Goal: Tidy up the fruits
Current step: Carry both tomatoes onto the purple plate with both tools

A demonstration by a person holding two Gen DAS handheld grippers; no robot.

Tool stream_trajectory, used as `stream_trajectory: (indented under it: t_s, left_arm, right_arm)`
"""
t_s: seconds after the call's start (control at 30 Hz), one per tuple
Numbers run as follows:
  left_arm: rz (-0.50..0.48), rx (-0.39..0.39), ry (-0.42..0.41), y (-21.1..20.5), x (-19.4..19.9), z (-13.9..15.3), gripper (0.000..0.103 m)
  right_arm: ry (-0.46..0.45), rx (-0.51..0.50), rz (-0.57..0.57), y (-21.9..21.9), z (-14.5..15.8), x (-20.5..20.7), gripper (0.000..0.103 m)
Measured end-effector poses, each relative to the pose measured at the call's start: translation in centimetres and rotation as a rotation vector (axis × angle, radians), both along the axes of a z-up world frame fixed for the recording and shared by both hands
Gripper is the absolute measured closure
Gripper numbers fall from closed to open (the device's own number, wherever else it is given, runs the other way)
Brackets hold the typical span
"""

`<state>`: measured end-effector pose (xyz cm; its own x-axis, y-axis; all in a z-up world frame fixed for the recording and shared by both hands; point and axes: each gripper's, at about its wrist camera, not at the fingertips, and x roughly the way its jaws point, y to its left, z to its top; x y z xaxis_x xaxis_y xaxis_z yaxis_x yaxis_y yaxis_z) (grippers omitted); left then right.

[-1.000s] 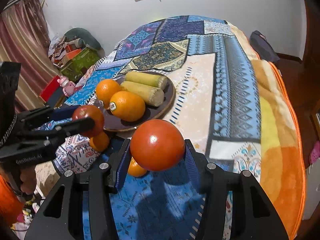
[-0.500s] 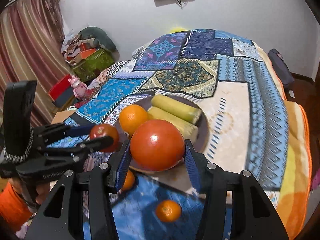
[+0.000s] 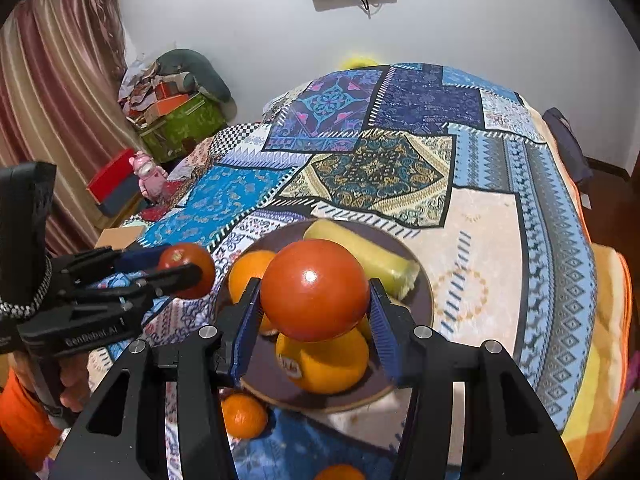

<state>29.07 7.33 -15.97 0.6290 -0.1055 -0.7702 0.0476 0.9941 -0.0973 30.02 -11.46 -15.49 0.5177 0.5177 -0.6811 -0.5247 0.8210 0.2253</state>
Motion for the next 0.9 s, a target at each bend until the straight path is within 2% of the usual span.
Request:
stream_trajectory:
  t_s: [0.43, 0.8, 0.9]
  left_arm:
    - [-0.002, 0.004, 0.026, -0.4, 5.8, -1.8, 0.054]
    - [-0.019, 0.019, 0.066, -1.7, 7.8, -3.5, 0.054]
    - [-0.012, -0.013, 0.076, -1.5, 8.1, -3.8, 0.054]
  right_arm:
    - [0.036, -0.033, 0.003, 2.3, -1.8, 3.8, 0.055]
    - [0.083, -0.057, 0.005, 2.4, -3.6, 5.0, 0.055]
    - [0.088, -0.052, 0.0, 2.2, -3.8, 5.1, 0.054]
